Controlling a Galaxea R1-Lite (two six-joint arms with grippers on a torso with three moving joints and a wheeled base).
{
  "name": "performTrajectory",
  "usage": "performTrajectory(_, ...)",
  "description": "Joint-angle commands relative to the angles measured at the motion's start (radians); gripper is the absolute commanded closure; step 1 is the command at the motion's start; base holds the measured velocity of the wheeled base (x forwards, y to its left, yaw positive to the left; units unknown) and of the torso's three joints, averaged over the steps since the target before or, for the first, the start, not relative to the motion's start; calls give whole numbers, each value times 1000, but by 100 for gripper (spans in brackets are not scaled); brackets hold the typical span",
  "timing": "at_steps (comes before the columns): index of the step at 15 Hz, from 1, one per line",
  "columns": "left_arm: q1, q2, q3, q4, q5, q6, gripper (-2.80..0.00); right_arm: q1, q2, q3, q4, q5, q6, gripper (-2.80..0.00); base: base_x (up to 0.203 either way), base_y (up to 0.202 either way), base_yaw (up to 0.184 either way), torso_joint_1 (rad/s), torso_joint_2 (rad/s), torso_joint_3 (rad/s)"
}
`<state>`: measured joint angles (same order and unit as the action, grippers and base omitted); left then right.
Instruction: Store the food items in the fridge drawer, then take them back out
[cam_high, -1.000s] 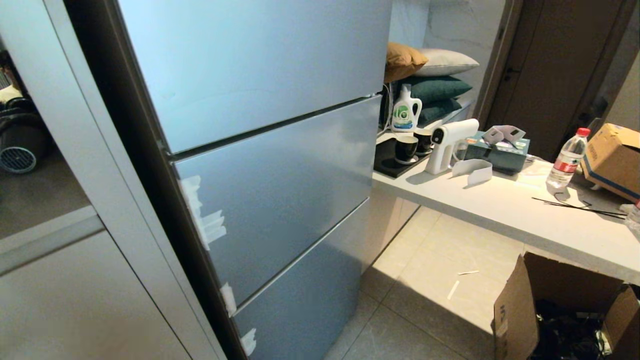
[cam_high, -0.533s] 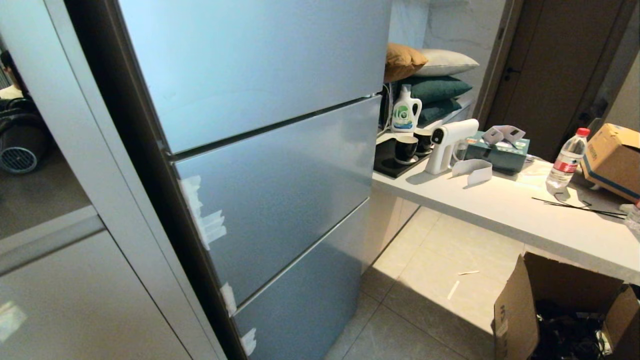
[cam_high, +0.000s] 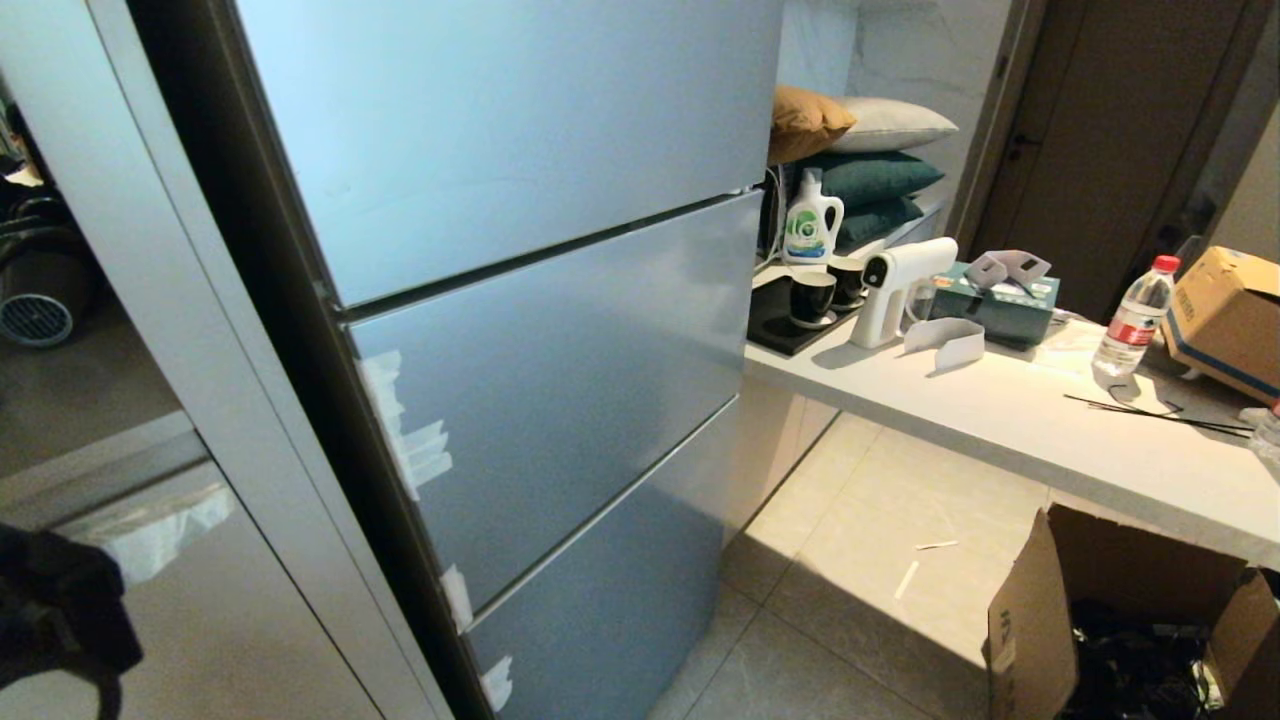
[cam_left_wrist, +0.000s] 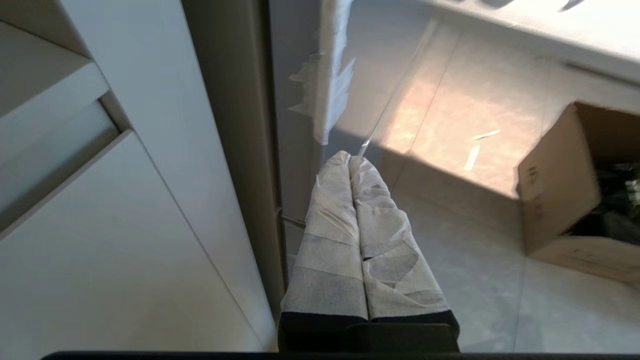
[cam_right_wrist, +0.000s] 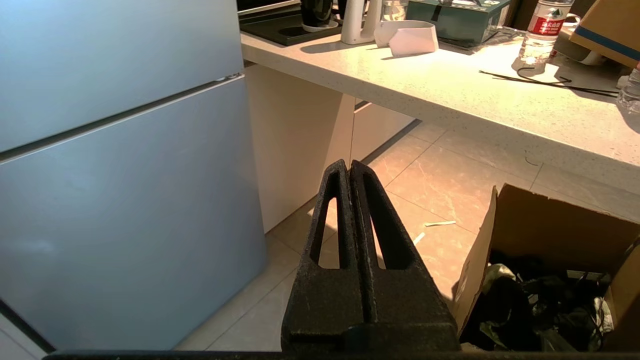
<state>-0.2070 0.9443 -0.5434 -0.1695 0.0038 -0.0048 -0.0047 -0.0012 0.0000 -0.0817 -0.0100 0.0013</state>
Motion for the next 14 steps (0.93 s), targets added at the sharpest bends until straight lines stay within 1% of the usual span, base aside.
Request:
performTrajectory(1, -131, 149, 5, -100, 171, -4, 0, 0, 0, 31, -1, 1, 2, 0, 0, 0, 0, 0, 0, 0)
performTrajectory(2, -166, 202, 5, -180, 245, -5, 0, 0, 0, 31, -1, 0, 2, 0, 0, 0, 0, 0, 0, 0)
performTrajectory(3, -183, 253, 3, -261, 304, -5, 0, 0, 0, 31, -1, -1, 3, 0, 0, 0, 0, 0, 0, 0)
performTrajectory(4, -192, 292, 0, -339, 343, -6, 0, 0, 0, 31, -1, -1, 9, 0, 0, 0, 0, 0, 0, 0)
performTrajectory(5, -196, 321, -6, -376, 365, -6, 0, 0, 0, 31, -1, -1, 12, 0, 0, 0, 0, 0, 0, 0)
performTrajectory(8, -197, 387, -46, -426, 419, -25, 0, 0, 0, 31, -1, -1, 12, 0, 0, 0, 0, 0, 0, 0)
performTrajectory(14, -181, 447, -110, -432, 460, -29, 0, 0, 0, 31, -1, -1, 14, 0, 0, 0, 0, 0, 0, 0)
